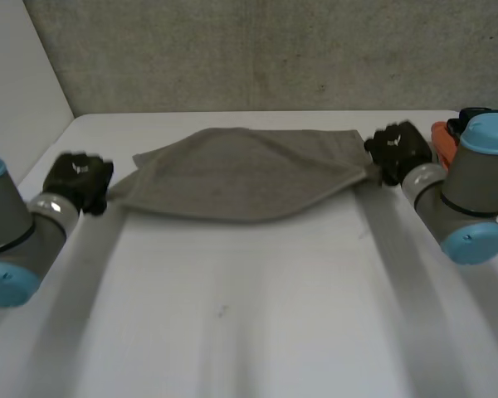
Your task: Fold the laundry.
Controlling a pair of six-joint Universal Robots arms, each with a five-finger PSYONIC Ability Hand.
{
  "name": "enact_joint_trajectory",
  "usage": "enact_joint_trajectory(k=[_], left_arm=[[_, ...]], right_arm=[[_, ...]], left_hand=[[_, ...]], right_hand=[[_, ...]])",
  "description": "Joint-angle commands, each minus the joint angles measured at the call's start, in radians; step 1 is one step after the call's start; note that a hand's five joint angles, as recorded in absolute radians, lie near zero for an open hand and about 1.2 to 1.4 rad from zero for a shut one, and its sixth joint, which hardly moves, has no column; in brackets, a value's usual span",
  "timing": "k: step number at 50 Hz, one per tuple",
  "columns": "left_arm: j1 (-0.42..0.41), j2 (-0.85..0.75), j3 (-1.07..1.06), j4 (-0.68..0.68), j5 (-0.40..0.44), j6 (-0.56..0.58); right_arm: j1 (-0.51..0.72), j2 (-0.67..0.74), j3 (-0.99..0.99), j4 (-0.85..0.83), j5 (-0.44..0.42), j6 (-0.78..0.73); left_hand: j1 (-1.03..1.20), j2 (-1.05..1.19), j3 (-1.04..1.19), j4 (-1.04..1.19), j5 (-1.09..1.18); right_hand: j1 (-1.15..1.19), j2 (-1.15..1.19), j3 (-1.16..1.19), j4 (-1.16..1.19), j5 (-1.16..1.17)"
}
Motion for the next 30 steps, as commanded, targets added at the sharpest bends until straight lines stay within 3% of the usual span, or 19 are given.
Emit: enact_joint_trajectory(k=[1, 6, 9, 13, 18, 25, 30], left_arm=[[0.035, 0.23, -0.209, -0.318, 0.025, 0.179], [0.08, 0.338, -0.295, -0.524, 0.031, 0.336], [0.108, 0.354, -0.302, -0.616, 0.038, 0.432], [0.118, 0.331, -0.242, -0.627, 0.052, 0.514], [0.057, 0.22, -0.079, -0.521, 0.045, 0.473], [-0.023, 0.039, 0.341, -0.281, -0.044, 0.371], [-0.035, -0.028, 0.677, -0.029, -0.064, 0.299]], right_arm=[[-0.021, -0.246, 0.193, 0.413, 0.027, -0.164], [-0.083, -0.38, 0.361, 0.658, 0.041, -0.362], [-0.098, -0.434, 0.43, 0.635, 0.024, -0.481], [-0.097, -0.424, 0.423, 0.551, 0.03, -0.486], [-0.071, -0.318, 0.315, 0.494, 0.039, -0.411], [-0.018, -0.163, -0.079, 0.372, 0.088, -0.248], [-0.023, -0.137, -0.338, 0.033, 0.133, -0.027]], left_hand=[[0.219, 0.198, 0.203, 0.193, 0.249], [0.219, 0.198, 0.203, 0.193, 0.249], [0.219, 0.198, 0.203, 0.193, 0.249], [0.219, 0.198, 0.203, 0.193, 0.249], [0.219, 0.198, 0.203, 0.193, 0.249], [0.219, 0.198, 0.203, 0.193, 0.249], [0.219, 0.198, 0.203, 0.193, 0.249]], right_hand=[[0.284, 0.211, 0.204, 0.197, 0.203], [0.284, 0.211, 0.204, 0.197, 0.203], [0.284, 0.211, 0.204, 0.197, 0.203], [0.284, 0.211, 0.204, 0.197, 0.203], [0.284, 0.211, 0.204, 0.197, 0.203], [0.284, 0.211, 0.204, 0.197, 0.203], [0.284, 0.211, 0.204, 0.197, 0.203]])
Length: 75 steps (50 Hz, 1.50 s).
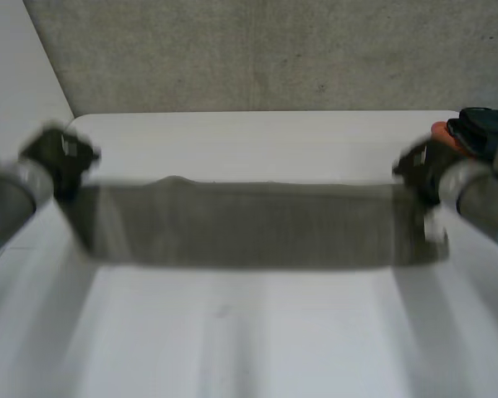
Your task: Fold the laundry.
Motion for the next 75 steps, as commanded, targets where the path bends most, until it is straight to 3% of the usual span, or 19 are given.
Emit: enact_joint_trajectory(k=[1, 3, 7, 14, 24, 27, 29, 33, 38, 46, 55, 63, 64, 66, 67, 70, 75], left_arm=[[-0.022, -0.089, 0.406, 0.318, -0.054, -0.107], [-0.022, -0.092, 0.468, 0.409, -0.094, -0.168], [-0.019, -0.099, 0.519, 0.451, -0.125, -0.302], [-0.021, -0.088, 0.428, 0.359, -0.099, -0.366], [-0.028, -0.105, 0.186, 0.434, -0.054, -0.365], [-0.039, -0.099, 0.122, 0.434, -0.042, -0.362], [-0.045, -0.083, 0.085, 0.431, -0.031, -0.362], [-0.062, -0.028, 0.034, 0.426, -0.017, -0.362], [-0.088, 0.102, -0.038, 0.362, 0.015, -0.36], [-0.157, 0.343, -0.107, 0.25, 0.07, -0.362], [-0.251, 0.555, -0.113, 0.132, 0.078, -0.367], [-0.306, 0.661, -0.081, 0.089, 0.052, -0.385], [-0.304, 0.671, -0.076, 0.087, 0.046, -0.389], [-0.301, 0.679, -0.078, 0.087, 0.041, -0.393], [-0.298, 0.684, -0.079, 0.087, 0.038, -0.394], [-0.269, 0.688, -0.087, 0.083, 0.039, -0.393], [-0.176, 0.676, -0.106, 0.072, 0.043, -0.396]], right_arm=[[-0.001, 0.04, -0.303, -0.396, 0.052, 0.257], [-0.009, 0.006, -0.291, -0.597, 0.043, 0.331], [-0.027, -0.035, -0.237, -0.801, 0.015, 0.379], [-0.021, -0.017, -0.19, -0.759, -0.062, 0.382], [0.008, 0.08, -0.122, -0.554, -0.065, 0.368], [0.027, 0.11, -0.099, -0.465, -0.059, 0.38], [0.04, 0.138, -0.091, -0.399, -0.053, 0.414], [0.059, 0.163, -0.087, -0.308, -0.051, 0.533], [0.096, 0.176, -0.094, -0.273, -0.059, 0.772], [0.201, 0.273, -0.197, -0.268, -0.074, 0.951], [0.323, 0.429, -0.352, -0.274, -0.051, 1.032], [0.401, 0.584, -0.475, -0.25, 0.056, 1.084], [0.401, 0.598, -0.486, -0.235, 0.1, 1.074], [0.393, 0.598, -0.486, -0.228, 0.15, 1.065], [0.387, 0.598, -0.484, -0.227, 0.168, 1.058], [0.34, 0.559, -0.444, -0.218, 0.205, 1.003], [0.251, 0.335, -0.257, -0.217, 0.146, 0.755]], left_hand=[[0.219, 0.198, 0.203, 0.193, 0.249], [0.219, 0.198, 0.203, 0.193, 0.249], [0.219, 0.198, 0.203, 0.193, 0.249], [0.219, 0.198, 0.203, 0.193, 0.249], [0.219, 0.198, 0.203, 0.193, 0.249], [0.219, 0.198, 0.203, 0.193, 0.249], [0.219, 0.198, 0.203, 0.193, 0.249], [0.219, 0.198, 0.203, 0.193, 0.249], [0.219, 0.198, 0.203, 0.193, 0.249], [0.219, 0.198, 0.203, 0.193, 0.249], [0.219, 0.198, 0.203, 0.193, 0.249], [0.219, 0.198, 0.203, 0.193, 0.249], [0.219, 0.198, 0.203, 0.193, 0.249], [0.219, 0.198, 0.203, 0.193, 0.249], [0.219, 0.198, 0.203, 0.193, 0.249], [0.219, 0.198, 0.203, 0.193, 0.249], [0.219, 0.198, 0.203, 0.193, 0.249]], right_hand=[[0.284, 0.211, 0.204, 0.197, 0.202], [0.284, 0.211, 0.204, 0.197, 0.202], [0.284, 0.211, 0.204, 0.197, 0.202], [0.284, 0.211, 0.204, 0.197, 0.202], [0.284, 0.211, 0.204, 0.197, 0.202], [-0.41, -0.483, -0.49, -0.497, -0.492], [-0.695, -0.768, -0.775, -0.782, -0.777], [-0.937, -1.011, -1.017, -1.024, -1.019], [-0.937, -1.011, -1.017, -1.024, -1.019], [-0.937, -1.011, -1.017, -1.024, -1.019], [-0.937, -1.011, -1.017, -1.024, -1.019], [-0.912, -0.986, -0.992, -0.999, -0.994], [-0.449, -0.522, -0.529, -0.536, -0.531], [0.137, 0.064, 0.057, 0.05, 0.055], [0.283, 0.209, 0.203, 0.196, 0.201], [0.284, 0.211, 0.204, 0.197, 0.202], [0.284, 0.211, 0.204, 0.197, 0.202]])
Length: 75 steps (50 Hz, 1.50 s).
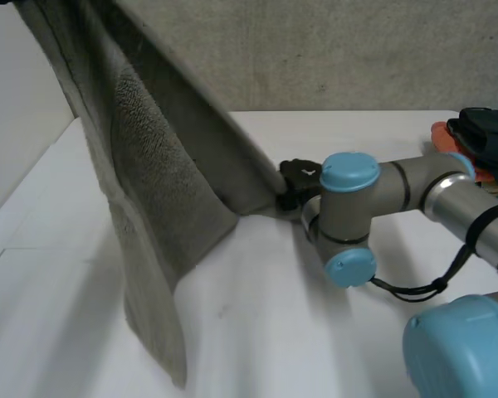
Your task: Fold the laundry.
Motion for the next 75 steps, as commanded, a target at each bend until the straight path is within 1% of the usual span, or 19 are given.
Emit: enact_joint_trajectory(k=[1, 4, 8, 14, 20, 25, 29, 33, 35, 37, 38, 41, 44, 52, 62, 68, 72, 73, 75], left_arm=[[0.149, -0.022, -0.031, -0.014, 0.004, -0.005], [0.244, -0.053, -0.051, -0.028, 0.017, -0.018], [0.335, -0.107, -0.085, -0.076, 0.052, -0.029], [0.376, -0.231, -0.131, -0.165, 0.092, -0.009], [0.352, -0.419, -0.104, -0.192, 0.083, 0.024], [0.303, -0.591, 0.007, -0.145, 0.052, 0.035], [0.281, -0.734, 0.215, -0.096, 0.015, 0.066], [0.258, -0.847, 0.505, -0.068, -0.023, 0.084], [0.241, -0.898, 0.68, -0.032, -0.052, 0.078], [0.235, -0.912, 0.772, 0.01, -0.074, 0.071], [0.232, -0.914, 0.835, 0.077, -0.101, 0.052], [0.233, -0.888, 0.863, 0.201, -0.135, 0.014], [0.237, -0.854, 0.811, 0.283, -0.123, -0.009], [0.249, -0.76, 0.502, 0.297, -0.094, -0.046], [0.269, -0.786, 0.097, 0.396, -0.095, -0.054], [0.273, -0.82, -0.045, 0.458, -0.092, -0.049], [0.269, -0.82, -0.102, 0.473, -0.089, -0.049], [0.272, -0.811, -0.117, 0.475, -0.086, -0.049], [0.273, -0.802, -0.129, 0.473, -0.08, -0.049]], right_arm=[[-0.147, -0.333, 0.283, -0.004, -0.074, -0.37], [-0.224, -0.528, 0.437, -0.011, -0.179, -0.586], [-0.293, -0.723, 0.545, 0.007, -0.253, -0.785], [-0.387, -0.873, 0.546, 0.169, -0.292, -0.877], [-0.421, -0.807, 0.507, 0.349, -0.381, -1.023], [-0.404, -0.668, 0.439, 0.345, -0.358, -1.043], [-0.387, -0.526, 0.284, 0.274, -0.297, -0.996], [-0.363, -0.411, 0.061, 0.13, -0.215, -0.924], [-0.355, -0.377, -0.059, -0.011, -0.179, -0.884], [-0.353, -0.376, -0.102, -0.115, -0.16, -0.853], [-0.353, -0.388, -0.104, -0.243, -0.151, -0.821], [-0.352, -0.435, -0.061, -0.403, -0.165, -0.783], [-0.346, -0.483, 0.012, -0.462, -0.203, -0.759], [-0.343, -0.514, 0.18, -0.338, -0.238, -0.739], [-0.34, -0.404, 0.37, -0.254, -0.289, -0.724], [-0.336, -0.324, 0.437, -0.223, -0.295, -0.723], [-0.344, -0.299, 0.445, -0.172, -0.292, -0.713], [-0.349, -0.296, 0.442, -0.15, -0.29, -0.7], [-0.356, -0.294, 0.439, -0.128, -0.289, -0.683]], left_hand=[[0.219, 0.198, 0.203, 0.193, 0.249], [0.219, 0.198, 0.203, 0.193, 0.249], [0.219, 0.198, 0.203, 0.193, 0.249], [0.219, 0.198, 0.203, 0.193, 0.249], [0.219, 0.198, 0.203, 0.193, 0.249], [0.219, 0.198, 0.203, 0.193, 0.249], [0.219, 0.198, 0.203, 0.193, 0.249], [0.219, 0.198, 0.203, 0.193, 0.249], [0.219, 0.198, 0.203, 0.193, 0.249], [0.219, 0.198, 0.203, 0.193, 0.249], [0.219, 0.198, 0.203, 0.193, 0.249], [0.219, 0.198, 0.203, 0.193, 0.249], [0.219, 0.198, 0.203, 0.193, 0.249], [0.219, 0.198, 0.203, 0.193, 0.249], [0.219, 0.198, 0.203, 0.193, 0.249], [0.219, 0.198, 0.203, 0.193, 0.249], [0.219, 0.198, 0.203, 0.193, 0.249], [0.219, 0.198, 0.203, 0.193, 0.249], [0.219, 0.198, 0.203, 0.193, 0.249]], right_hand=[[0.254, 0.213, 0.212, 0.204, 0.246], [0.254, 0.213, 0.212, 0.204, 0.246], [0.254, 0.213, 0.212, 0.204, 0.246], [0.254, 0.213, 0.212, 0.204, 0.246], [0.254, 0.213, 0.212, 0.204, 0.246], [0.254, 0.213, 0.212, 0.204, 0.246], [0.254, 0.213, 0.212, 0.204, 0.246], [0.254, 0.213, 0.212, 0.204, 0.246], [0.254, 0.213, 0.212, 0.204, 0.246], [0.254, 0.213, 0.212, 0.204, 0.246], [0.254, 0.213, 0.212, 0.204, 0.246], [0.254, 0.213, 0.212, 0.204, 0.246], [0.254, 0.213, 0.212, 0.204, 0.246], [0.254, 0.213, 0.212, 0.204, 0.246], [0.254, 0.213, 0.212, 0.204, 0.246], [0.254, 0.213, 0.212, 0.204, 0.246], [0.081, 0.039, 0.039, 0.031, 0.073], [-0.103, -0.144, -0.145, -0.153, -0.111], [-0.26, -0.301, -0.302, -0.31, -0.268]])
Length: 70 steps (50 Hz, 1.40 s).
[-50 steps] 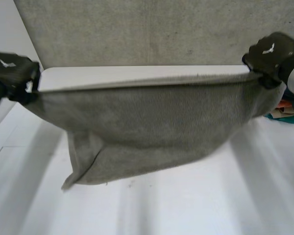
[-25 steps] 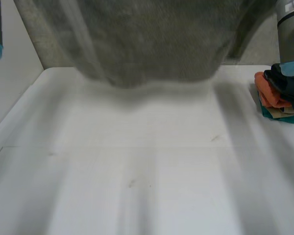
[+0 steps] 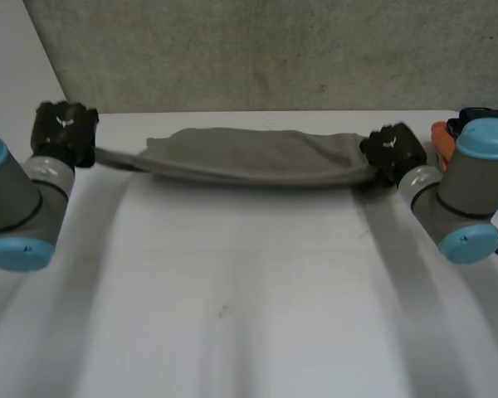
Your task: Fold the laundry.
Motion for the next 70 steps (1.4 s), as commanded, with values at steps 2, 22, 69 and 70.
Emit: enact_joint_trajectory(k=[2, 22, 69, 70], left_arm=[[0.005, 0.034, -0.08, 0.008, 0.022, 0.003], [0.044, 0.35, -0.355, -0.427, 0.088, 0.171], [-0.159, -0.291, 0.459, -0.367, 0.024, 0.368], [-0.159, -0.285, 0.456, -0.357, 0.024, 0.368]], right_arm=[[-0.029, 0.024, -0.004, 0.096, 0.008, 0.055], [-0.12, -0.218, 0.181, 0.464, -0.014, -0.169], [-0.065, 0.144, -0.097, -0.068, 0.077, -0.424], [-0.065, 0.142, -0.097, -0.071, 0.078, -0.413]], left_hand=[[0.219, 0.195, 0.202, 0.192, 0.235], [0.219, 0.195, 0.202, 0.192, 0.235], [-1.003, -1.026, -1.019, -1.03, -0.986], [-1.003, -1.026, -1.019, -1.03, -0.986]], right_hand=[[-0.214, -0.187, -0.189, -0.19, -0.191], [0.312, 0.339, 0.337, 0.336, 0.335], [-0.91, -0.883, -0.885, -0.886, -0.887], [-0.91, -0.883, -0.885, -0.886, -0.887]])
